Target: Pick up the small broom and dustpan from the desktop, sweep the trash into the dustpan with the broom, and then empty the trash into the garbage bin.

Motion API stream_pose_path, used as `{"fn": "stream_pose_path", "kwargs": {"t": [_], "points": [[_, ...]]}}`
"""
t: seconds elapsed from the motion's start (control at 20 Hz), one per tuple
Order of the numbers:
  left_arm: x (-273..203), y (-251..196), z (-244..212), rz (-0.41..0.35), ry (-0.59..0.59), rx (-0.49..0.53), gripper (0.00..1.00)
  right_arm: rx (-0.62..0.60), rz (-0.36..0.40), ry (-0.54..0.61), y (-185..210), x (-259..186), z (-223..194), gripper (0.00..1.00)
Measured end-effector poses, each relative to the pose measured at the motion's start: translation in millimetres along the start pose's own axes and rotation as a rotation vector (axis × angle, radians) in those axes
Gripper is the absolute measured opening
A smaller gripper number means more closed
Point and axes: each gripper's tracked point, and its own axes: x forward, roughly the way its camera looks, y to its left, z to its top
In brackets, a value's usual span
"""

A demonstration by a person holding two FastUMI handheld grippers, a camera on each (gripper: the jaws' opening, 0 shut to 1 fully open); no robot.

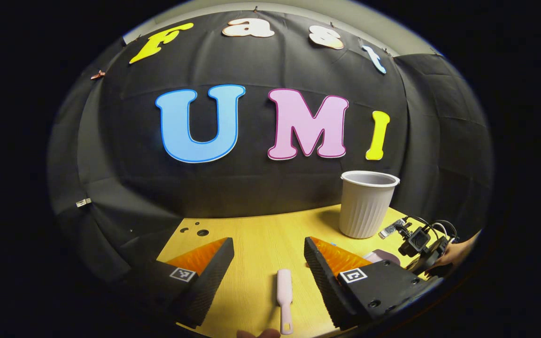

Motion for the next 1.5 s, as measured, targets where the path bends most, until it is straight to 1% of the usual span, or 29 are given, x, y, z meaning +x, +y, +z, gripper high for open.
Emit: {"fn": "stream_pose_path", "kwargs": {"t": [0.05,0.1,0.15,0.25,0.3,0.35,0.45,0.5,0.55,0.6,0.65,0.75,0.95,1.0,1.05,1.2,1.35,1.5], "points": [[1,0,-2,0.001,0.005,-0.004,0.95,-0.008,-0.002,-0.012,0,0,2,0.55],[2,0,-5,0.004,0.015,-0.007,0.95,-0.009,-0.003,-0.021,0,1,2,0.48],[4,-1,-9,0.004,0.024,-0.008,0.95,-0.006,-0.004,-0.027,0,1,3,0.39],[8,-4,-16,0.003,0.040,0.002,0.96,-0.007,0.002,-0.022,1,0,2,0.39],[10,-5,-19,0.006,0.053,0.012,0.91,-0.021,0.009,-0.022,0,0,3,0.39],[12,-8,-26,0.006,0.070,0.021,0.95,-0.033,0.010,-0.021,-1,1,4,0.37],[16,-11,-38,0.006,0.105,0.031,0.95,-0.046,0.018,-0.038,-4,-3,6,0.36],[17,-13,-45,0.006,0.128,0.033,0.95,-0.051,0.021,-0.046,-6,-6,6,0.42],[20,-18,-59,-0.003,0.170,0.022,0.95,-0.064,0.026,-0.073,-9,-15,10,0.30],[21,-21,-68,-0.012,0.204,0.012,0.92,-0.077,0.026,-0.090,-13,-21,11,0.36],[23,-26,-78,-0.019,0.239,0.002,0.95,-0.086,0.026,-0.102,-15,-27,13,0.36],[25,-30,-108,-0.028,0.320,-0.008,0.95,-0.093,0.033,-0.116,-19,-37,13,0.36],[31,-36,-163,-0.038,0.493,-0.012,0.96,-0.125,0.022,-0.138,-34,-57,11,0.36],[33,-37,-175,-0.042,0.533,-0.017,0.92,-0.126,0.023,-0.141,-36,-61,11,0.36],[35,-40,-189,-0.048,0.580,-0.022,0.96,-0.123,0.024,-0.144,-37,-64,11,0.36],[44,-42,-228,-0.044,0.704,-0.049,0.96,-0.122,0.021,-0.161,-43,-73,12,0.36],[52,-40,-253,-0.033,0.780,-0.067,0.94,-0.126,0.012,-0.164,-48,-77,10,0.36],[57,-35,-267,-0.026,0.816,-0.038,0.91,-0.137,0.006,-0.162,-51,-79,6,0.36]]}}
